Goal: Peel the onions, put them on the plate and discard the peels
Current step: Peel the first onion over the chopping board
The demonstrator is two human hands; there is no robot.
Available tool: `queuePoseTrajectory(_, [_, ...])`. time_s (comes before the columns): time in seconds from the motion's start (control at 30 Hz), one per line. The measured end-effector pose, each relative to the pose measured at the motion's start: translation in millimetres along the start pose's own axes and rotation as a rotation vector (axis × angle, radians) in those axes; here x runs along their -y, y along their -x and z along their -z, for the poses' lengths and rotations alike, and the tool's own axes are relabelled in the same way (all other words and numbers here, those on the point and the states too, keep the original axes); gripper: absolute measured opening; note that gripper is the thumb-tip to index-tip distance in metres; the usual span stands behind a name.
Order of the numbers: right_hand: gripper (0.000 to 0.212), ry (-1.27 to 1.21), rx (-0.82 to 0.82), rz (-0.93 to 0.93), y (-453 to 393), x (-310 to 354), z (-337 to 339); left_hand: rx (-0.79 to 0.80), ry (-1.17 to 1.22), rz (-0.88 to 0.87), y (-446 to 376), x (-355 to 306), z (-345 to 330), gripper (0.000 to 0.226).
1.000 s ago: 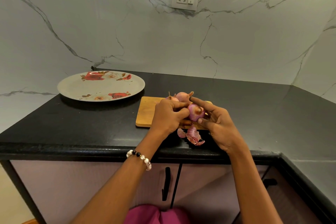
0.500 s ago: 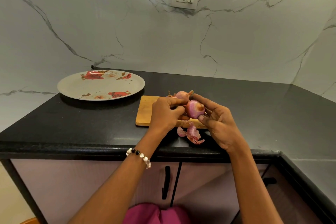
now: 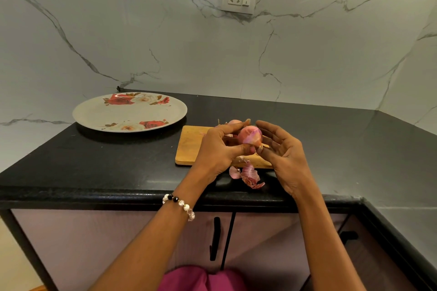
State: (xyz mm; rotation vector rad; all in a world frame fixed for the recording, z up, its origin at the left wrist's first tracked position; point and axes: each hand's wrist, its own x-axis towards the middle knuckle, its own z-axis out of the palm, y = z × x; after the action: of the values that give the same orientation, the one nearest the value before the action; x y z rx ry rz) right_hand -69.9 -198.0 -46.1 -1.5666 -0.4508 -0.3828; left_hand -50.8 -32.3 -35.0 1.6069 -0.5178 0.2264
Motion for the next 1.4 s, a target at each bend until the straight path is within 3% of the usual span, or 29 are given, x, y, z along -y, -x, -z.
queuePoseTrajectory(0.23, [0.053, -0.037, 0.017, 0.019, 3, 8, -3, 0.020, 0.074, -0.005, 3, -5, 1, 0.050])
queuePoseTrajectory(0.33, [0.051, -0.031, 0.013, 0.028, 2, 4, 0, 0.051, 0.192, 0.058, 4, -6, -1, 0.044])
queuePoseTrajectory(0.43, [0.056, 0.021, 0.064, 0.033, 1, -2, 2, 0.014, 0.161, 0.091, 3, -4, -2, 0.034])
queuePoseTrajectory(0.8, [0.065, 0.157, 0.094, 0.083, -2, -10, 3, 0.017, -0.001, 0.074, 1, 5, -3, 0.033])
queuePoseTrajectory(1.4, [0.069, 0.162, 0.073, 0.020, -2, -11, 5, 0.043, 0.128, 0.179, 4, -2, -3, 0.031])
